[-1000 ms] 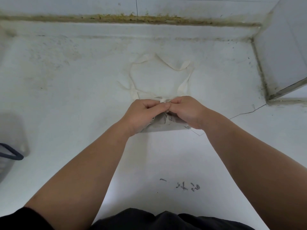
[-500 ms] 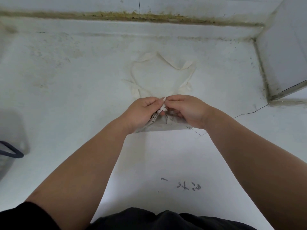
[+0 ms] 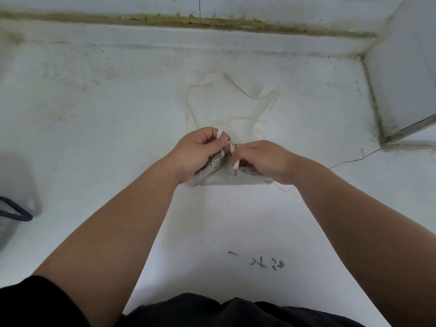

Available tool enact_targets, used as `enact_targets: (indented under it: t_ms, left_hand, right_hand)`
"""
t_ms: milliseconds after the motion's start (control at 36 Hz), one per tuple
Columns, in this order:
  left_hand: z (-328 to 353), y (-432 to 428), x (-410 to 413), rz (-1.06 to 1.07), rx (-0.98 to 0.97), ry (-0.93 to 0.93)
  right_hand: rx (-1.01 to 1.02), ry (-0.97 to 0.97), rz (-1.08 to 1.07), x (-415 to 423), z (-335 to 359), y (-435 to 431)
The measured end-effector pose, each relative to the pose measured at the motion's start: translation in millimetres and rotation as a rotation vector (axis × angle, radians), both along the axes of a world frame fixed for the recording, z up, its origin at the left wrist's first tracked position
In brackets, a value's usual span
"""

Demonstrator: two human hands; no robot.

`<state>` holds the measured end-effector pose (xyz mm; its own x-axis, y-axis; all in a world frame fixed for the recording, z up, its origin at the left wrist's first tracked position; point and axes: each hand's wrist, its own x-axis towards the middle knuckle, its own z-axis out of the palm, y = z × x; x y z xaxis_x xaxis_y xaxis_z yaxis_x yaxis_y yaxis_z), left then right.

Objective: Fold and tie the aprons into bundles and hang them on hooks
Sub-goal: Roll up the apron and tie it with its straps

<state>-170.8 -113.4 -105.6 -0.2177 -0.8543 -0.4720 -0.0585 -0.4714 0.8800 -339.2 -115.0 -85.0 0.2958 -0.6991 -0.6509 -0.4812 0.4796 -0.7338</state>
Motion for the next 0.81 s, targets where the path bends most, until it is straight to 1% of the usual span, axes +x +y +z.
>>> enact_targets:
  t_ms: [56,139,222,278,333,444,500,556,611,667,722,806]
  left_hand:
    - [-1.2,1.6,0.2,-0.008,-0.013,0.011]
    - [-1.3,3.9,1.5,-0.014,-0.024,0.050]
    - [0.6,5.0,1.9,-0.036,-0.040,0.067]
    - [1.7,5.6,2.0,-0.052,-0.040,0.071]
    - [2.1,5.7,3.2,-0.046,-0.035,0.071]
    - [1.9,6.2,3.4,-0.012,-0.039,0.093]
    - [1.7,6.9,2.5,0.006,-0.032,0.117]
    - [2.1,7.3,3.2,0.004,-0.031,0.127]
    - [3.3,7.4,3.9,-0.011,-0.035,0.131]
    - [4.3,8.3,3.5,-0.023,-0.039,0.125]
    - [4.8,10.1,2.3,-0.048,-0.059,0.112]
    - [3.1,12.6,0.6,-0.080,-0.086,0.083]
  right_hand:
    - [-0.100,0.075,0.106,3.1,-1.2,1.4]
    - [-0.235,0.139,0.052,9.0,-8.0,1.3]
    - [-0.393,0.291,0.044,14.1,-19.4,3.9]
    - [-0.452,0.349,-0.037,14.2,-24.2,7.1]
    - [-0.541,0.327,-0.067,13.0,-29.4,10.7]
    - [-0.799,0.242,0.013,13.5,-33.6,13.3]
    - [-0.860,0.248,0.035,16.1,-33.6,13.4]
    - [-0.909,0.279,0.007,18.4,-34.9,11.4]
    - [-0.857,0.308,-0.078,20.9,-32.9,9.5]
    - [-0.692,0.302,-0.138,22.5,-28.5,8.2]
    - [-0.564,0.272,-0.137,23.3,-24.2,7.3]
    - [-0.426,0.142,-0.155,20.8,-19.1,6.2]
